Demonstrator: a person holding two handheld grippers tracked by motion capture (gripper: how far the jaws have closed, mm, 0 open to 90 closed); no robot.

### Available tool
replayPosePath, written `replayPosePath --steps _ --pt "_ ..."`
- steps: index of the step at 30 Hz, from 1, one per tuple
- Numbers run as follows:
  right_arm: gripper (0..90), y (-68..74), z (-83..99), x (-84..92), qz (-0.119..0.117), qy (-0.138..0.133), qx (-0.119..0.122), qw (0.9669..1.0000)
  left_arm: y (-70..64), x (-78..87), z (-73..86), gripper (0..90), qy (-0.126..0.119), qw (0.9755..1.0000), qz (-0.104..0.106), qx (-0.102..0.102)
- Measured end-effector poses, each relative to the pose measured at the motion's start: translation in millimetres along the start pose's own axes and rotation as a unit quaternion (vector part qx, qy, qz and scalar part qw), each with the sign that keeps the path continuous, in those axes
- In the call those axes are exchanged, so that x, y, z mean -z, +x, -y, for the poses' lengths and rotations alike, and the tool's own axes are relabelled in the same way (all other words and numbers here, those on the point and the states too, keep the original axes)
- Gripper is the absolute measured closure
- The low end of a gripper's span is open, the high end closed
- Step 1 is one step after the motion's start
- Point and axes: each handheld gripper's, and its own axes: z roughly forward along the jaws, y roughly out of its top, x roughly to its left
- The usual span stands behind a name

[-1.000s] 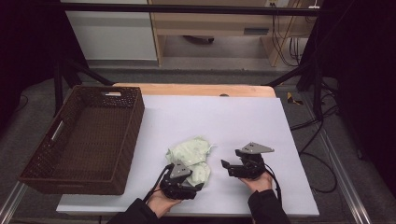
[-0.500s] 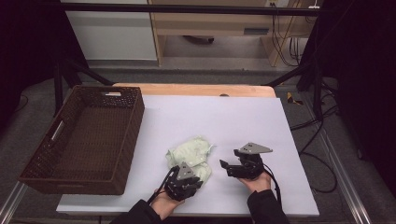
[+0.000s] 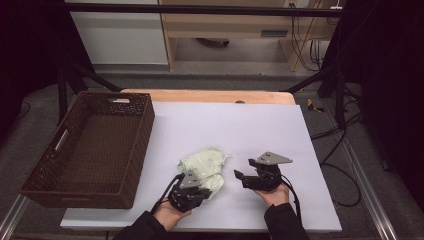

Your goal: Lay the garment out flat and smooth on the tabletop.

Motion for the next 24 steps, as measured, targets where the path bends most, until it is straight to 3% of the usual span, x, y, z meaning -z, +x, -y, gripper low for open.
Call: replayPosePath --steps 8,16,20,24 --pt "30.2 8.0 -10.9 -19.8 -0.008 0.009 0.011 0.9999 5.9 15.7 8.3 86.4 0.012 0.9998 -0.011 -0.015" --pt "34.8 9.3 -25.4 -58.0 -0.002 0.020 0.009 0.9998 9.8 25.1 12.0 86.4 0.005 0.9999 -0.009 -0.008" --pt "43.4 9.9 -26.7 -74.7 -0.004 0.021 0.001 0.9998 11.8 25.6 12.3 86.4 0.007 0.9999 -0.008 -0.007" --pt "60.9 10.3 -24.0 -84.7 -0.014 0.026 -0.002 0.9996 14.4 27.6 11.6 86.3 0.005 0.9999 -0.011 -0.004"
